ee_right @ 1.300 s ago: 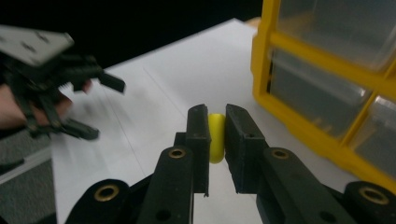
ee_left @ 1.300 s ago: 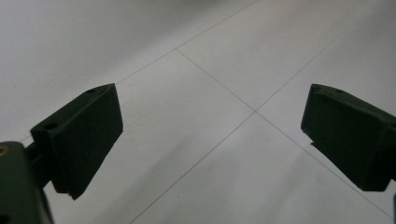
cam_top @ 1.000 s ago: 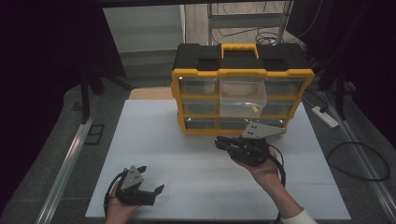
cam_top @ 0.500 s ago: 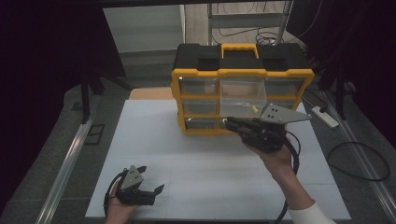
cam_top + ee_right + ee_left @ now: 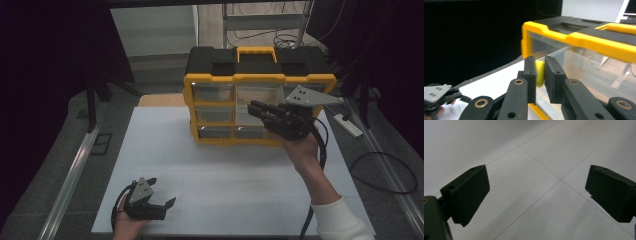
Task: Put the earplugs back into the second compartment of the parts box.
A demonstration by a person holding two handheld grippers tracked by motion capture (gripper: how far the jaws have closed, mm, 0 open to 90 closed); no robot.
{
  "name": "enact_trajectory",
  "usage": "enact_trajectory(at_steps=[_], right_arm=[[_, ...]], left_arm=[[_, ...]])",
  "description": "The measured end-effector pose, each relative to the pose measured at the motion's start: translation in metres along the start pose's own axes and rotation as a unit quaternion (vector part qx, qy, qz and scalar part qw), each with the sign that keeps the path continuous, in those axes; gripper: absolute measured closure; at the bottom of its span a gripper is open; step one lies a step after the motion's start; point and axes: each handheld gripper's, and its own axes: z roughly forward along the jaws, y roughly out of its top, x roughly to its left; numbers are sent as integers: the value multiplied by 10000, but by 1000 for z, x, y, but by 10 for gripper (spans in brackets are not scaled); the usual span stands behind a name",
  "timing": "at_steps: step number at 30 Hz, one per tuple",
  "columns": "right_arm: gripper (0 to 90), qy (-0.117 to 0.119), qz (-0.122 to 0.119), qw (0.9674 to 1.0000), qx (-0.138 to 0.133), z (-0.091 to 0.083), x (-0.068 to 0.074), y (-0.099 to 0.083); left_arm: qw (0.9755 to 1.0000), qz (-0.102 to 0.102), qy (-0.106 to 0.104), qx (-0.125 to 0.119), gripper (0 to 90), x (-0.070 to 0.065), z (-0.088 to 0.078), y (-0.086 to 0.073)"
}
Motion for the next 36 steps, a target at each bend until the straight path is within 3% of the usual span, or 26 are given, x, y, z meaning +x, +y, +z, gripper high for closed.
enact_trajectory(at_steps=[5, 8, 17, 21, 24, 29, 36], right_arm=[[800, -247, 113, 9996, 37, 2, -16, 8], [800, -409, 28, 9991, 108, 3, -21, 13], [789, -691, 156, 9974, 161, 11, -38, 18], [654, -844, 83, 9963, 168, 11, -37, 16], [507, -764, 55, 9970, 92, 7, -35, 15], [344, -798, -162, 9966, -100, -6, -27, 10], [293, -854, -304, 9950, -409, -36, -15, 5]], left_arm=[[10000, 3, -5, 0, 55, 0, 0, 0], [10000, 10, -6, 14, 55, 0, 1, 0], [10000, 19, -3, -12, 56, -1, 0, 0], [10000, 13, -11, -9, 56, 0, 0, 0], [10000, 22, -9, -30, 56, -1, 0, 0], [10000, 47, -17, -70, 56, 0, 2, 3], [9999, 61, -65, -145, 56, -1, 2, 6]])
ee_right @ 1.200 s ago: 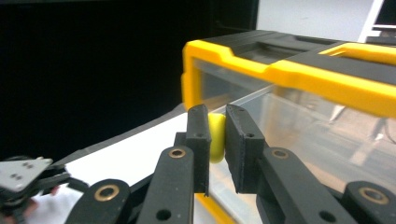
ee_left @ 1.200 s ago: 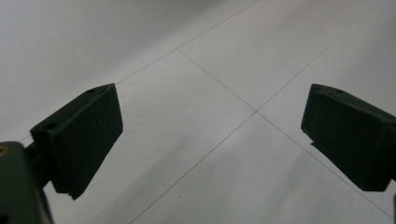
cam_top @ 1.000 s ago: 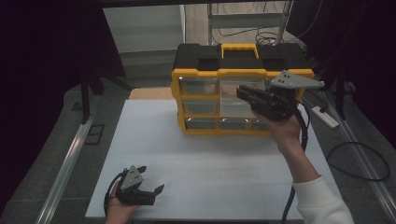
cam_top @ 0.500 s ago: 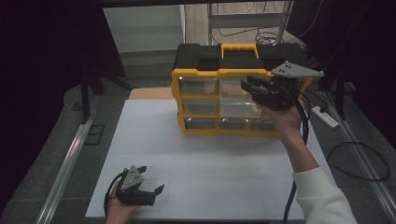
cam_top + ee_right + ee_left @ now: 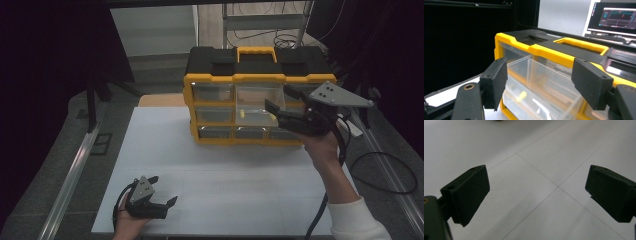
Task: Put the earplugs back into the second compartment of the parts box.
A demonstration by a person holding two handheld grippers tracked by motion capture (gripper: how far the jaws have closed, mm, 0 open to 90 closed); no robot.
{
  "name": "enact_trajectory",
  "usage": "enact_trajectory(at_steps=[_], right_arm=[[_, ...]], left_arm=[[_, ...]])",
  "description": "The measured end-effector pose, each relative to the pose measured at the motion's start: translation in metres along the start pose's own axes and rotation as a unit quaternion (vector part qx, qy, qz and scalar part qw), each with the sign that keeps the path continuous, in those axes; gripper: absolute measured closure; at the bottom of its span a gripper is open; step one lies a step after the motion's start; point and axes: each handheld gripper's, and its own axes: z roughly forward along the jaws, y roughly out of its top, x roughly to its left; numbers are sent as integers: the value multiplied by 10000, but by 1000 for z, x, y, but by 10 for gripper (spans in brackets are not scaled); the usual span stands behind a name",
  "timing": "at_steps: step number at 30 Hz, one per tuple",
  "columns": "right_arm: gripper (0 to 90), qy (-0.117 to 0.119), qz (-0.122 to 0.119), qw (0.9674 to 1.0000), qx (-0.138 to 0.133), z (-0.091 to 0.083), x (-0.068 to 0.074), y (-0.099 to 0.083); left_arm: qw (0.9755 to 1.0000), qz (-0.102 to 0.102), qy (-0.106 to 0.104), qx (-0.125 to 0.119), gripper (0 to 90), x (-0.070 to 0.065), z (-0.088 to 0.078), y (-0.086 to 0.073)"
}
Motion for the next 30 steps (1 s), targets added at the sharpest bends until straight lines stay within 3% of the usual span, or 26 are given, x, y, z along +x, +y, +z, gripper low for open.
enact_trajectory(at_steps=[8, 15, 22, 30], right_arm=[[278, -197, -12, 9998, 40, -37, 1, -15], [274, -219, 147, 9995, 191, -57, 2, -44], [274, -161, 250, 9978, 590, -64, 11, -98], [272, -138, 549, 9917, 1153, -67, 5, -163]], left_arm=[[10000, 47, -11, 39, 55, 0, 4, 3], [10000, 21, 26, 39, 55, 0, 2, 1], [10000, 42, 24, 71, 56, -1, 3, 1], [9999, 64, 36, 84, 56, -2, 4, 0]])
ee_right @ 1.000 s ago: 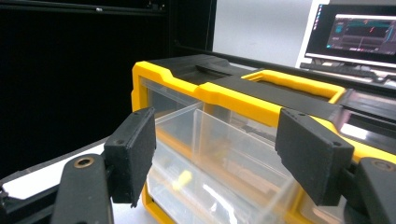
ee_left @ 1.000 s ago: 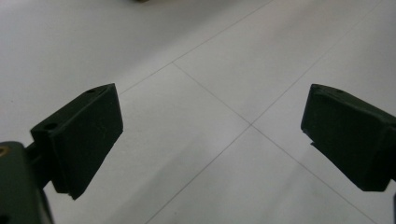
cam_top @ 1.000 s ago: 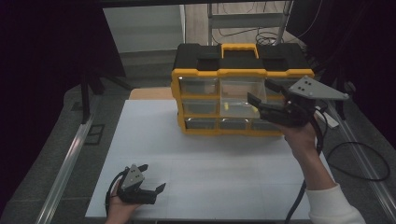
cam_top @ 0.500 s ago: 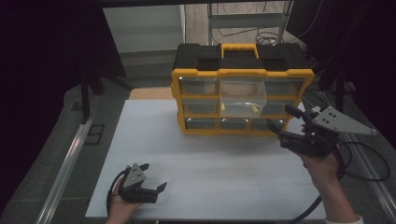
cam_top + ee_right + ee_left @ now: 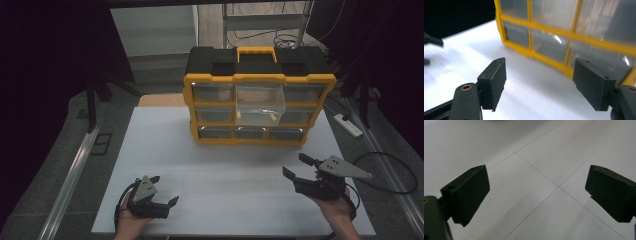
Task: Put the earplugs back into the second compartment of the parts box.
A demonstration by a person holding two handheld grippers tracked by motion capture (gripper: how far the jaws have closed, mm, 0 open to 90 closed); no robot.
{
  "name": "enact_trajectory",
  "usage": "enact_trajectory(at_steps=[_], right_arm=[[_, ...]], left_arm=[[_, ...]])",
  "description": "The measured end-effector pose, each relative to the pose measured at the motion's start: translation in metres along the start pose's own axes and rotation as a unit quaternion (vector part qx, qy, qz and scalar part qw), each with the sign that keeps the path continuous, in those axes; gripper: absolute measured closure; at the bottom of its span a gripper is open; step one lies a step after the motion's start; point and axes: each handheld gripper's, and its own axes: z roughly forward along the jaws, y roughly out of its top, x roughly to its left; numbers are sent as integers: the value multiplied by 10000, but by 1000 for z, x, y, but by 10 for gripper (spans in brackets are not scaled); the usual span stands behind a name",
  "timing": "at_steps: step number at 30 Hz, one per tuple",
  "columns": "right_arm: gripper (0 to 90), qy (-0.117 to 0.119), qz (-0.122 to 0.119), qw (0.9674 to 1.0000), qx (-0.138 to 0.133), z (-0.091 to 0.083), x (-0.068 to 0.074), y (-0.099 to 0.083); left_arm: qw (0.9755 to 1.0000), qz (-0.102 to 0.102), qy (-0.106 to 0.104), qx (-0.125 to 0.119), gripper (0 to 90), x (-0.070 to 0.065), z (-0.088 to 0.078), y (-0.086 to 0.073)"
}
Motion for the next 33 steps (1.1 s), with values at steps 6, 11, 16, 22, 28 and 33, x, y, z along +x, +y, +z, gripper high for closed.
enact_trajectory(at_steps=[6, 11, 16, 22, 28, 33], right_arm=[[272, -99, 77, 9994, 329, 1, -9, -38], [270, -102, 278, 9985, 452, 3, -15, -61], [270, -156, 114, 9980, 601, 11, -17, -72], [270, -137, 126, 9982, 579, 10, -17, -73], [270, -135, 112, 9981, 590, 10, -17, -73], [270, -158, 92, 9981, 594, 9, -18, -73]], left_arm=[[10000, 10, -9, 10, 56, -1, 1, 0], [10000, 39, -21, 34, 56, -1, 1, 0], [10000, 43, -23, 58, 56, 0, 2, 0], [9999, 66, -24, 75, 56, -1, 3, 0], [10000, 56, -37, 65, 56, 0, 2, 0], [10000, 47, -42, 66, 56, 0, 4, 0]])
